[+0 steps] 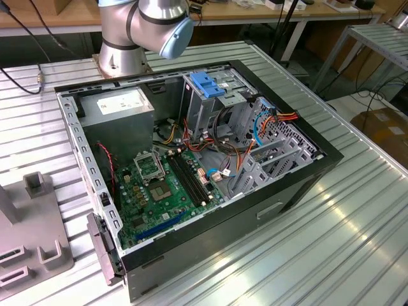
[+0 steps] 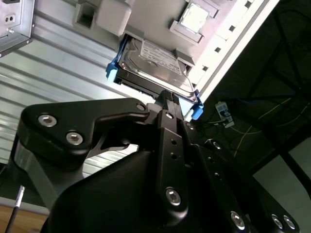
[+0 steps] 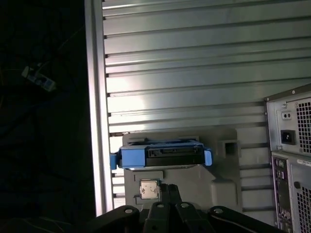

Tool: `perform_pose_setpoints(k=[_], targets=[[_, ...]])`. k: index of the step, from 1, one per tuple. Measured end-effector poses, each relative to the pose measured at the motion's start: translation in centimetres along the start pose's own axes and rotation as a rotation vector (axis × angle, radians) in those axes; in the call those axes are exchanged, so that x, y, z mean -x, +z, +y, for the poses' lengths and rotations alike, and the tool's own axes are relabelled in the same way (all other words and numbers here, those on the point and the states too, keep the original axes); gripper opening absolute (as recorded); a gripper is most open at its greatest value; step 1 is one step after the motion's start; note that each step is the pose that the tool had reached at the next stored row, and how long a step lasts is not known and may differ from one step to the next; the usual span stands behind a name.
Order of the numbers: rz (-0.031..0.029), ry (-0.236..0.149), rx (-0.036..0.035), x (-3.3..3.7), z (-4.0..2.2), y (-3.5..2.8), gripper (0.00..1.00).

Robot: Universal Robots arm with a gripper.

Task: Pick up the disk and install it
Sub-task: 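Reach for the disk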

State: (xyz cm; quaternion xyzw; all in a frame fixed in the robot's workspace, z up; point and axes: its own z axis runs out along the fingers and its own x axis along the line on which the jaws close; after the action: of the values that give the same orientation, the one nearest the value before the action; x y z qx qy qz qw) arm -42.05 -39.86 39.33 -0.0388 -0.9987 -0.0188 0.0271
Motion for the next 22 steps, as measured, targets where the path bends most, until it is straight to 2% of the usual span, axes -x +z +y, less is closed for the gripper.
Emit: perform_pose_setpoints(k=[6,14,16,17,22], targets=[[0.0001,0.000,0.0000,-1.86,-0.15,0.09,0.10],[0.0001,0.000,-0.0001,-3.84,-0.31,0.20,0.10],[0.0000,0.000,0.0000,-5.06,-0.40,0.27,0.10],[0.0001,0.000,0.0000,-5.41,-0.43,0.29,0.10],[0.0053,0.000,-0.0006,-5.37,-0.38,0.32,0.10]])
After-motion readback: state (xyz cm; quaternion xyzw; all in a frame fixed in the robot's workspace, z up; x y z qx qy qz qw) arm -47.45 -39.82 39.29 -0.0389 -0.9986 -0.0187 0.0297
